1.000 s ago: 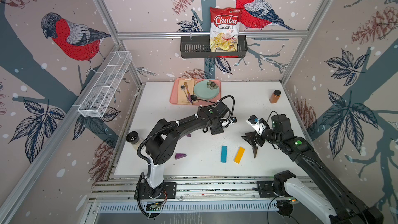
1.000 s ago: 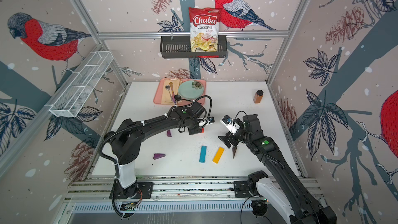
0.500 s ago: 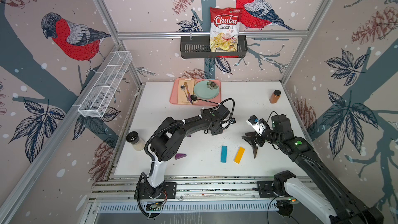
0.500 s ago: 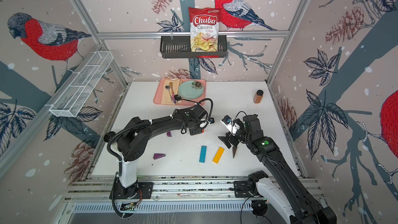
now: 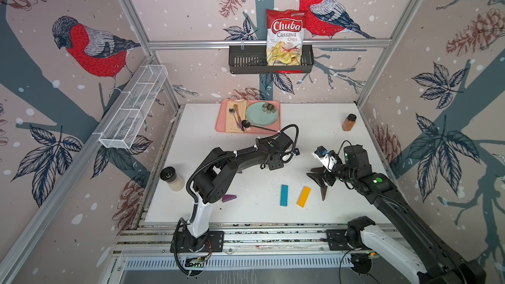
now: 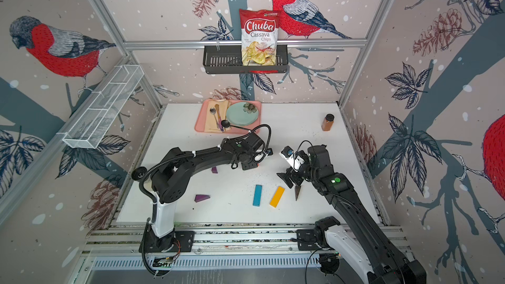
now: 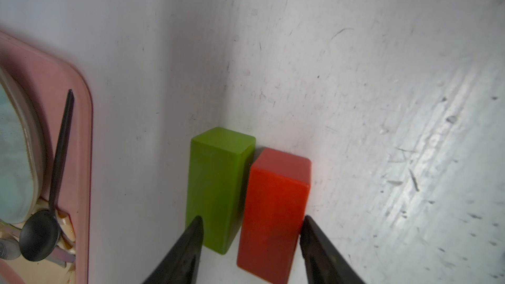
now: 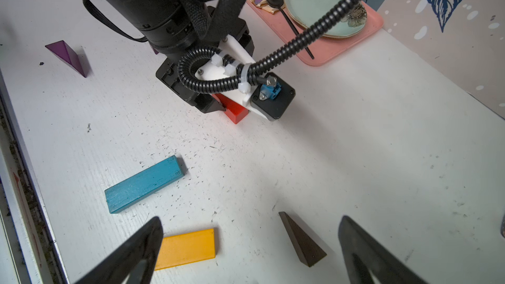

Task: Assemble a small pinwheel with building blocks
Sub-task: Assemble the building block at the center of the board.

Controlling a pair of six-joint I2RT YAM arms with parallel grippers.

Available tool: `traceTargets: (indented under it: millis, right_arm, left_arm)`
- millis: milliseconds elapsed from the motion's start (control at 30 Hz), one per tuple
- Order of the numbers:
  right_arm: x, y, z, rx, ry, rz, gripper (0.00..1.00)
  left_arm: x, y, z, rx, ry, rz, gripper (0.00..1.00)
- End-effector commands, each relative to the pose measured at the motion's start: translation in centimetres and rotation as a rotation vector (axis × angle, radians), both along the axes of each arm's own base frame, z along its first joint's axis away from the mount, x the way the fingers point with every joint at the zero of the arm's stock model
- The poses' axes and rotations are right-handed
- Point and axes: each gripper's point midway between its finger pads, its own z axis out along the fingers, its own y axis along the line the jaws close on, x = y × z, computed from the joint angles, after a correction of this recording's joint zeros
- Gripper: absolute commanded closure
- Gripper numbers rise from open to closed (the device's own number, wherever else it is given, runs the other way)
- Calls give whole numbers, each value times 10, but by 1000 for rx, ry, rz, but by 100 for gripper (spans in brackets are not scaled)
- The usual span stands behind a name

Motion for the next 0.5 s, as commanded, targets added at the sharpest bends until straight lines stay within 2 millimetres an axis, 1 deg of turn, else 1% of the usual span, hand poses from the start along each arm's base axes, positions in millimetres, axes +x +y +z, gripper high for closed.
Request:
traceTargets:
  millis: [0,100,300,400,467]
  right_arm:
    - [2,3,6,19,-15,9,1]
    - [2,3,6,20,-13,11,1]
    - [2,3,6,16,-9,13,1]
    - [3,3,7,17,-9,10,0]
    - [3,3,7,15,-8,11,1]
  left_arm:
    - [3,3,3,9,-20,-5,42]
    - [6,6,2,12,-24,-3,43]
    - [15,0,5,-9,-35,11,43]
    - [17,-1,6,-15,-36,18,43]
    - [14,-4,8,-32,-22,15,43]
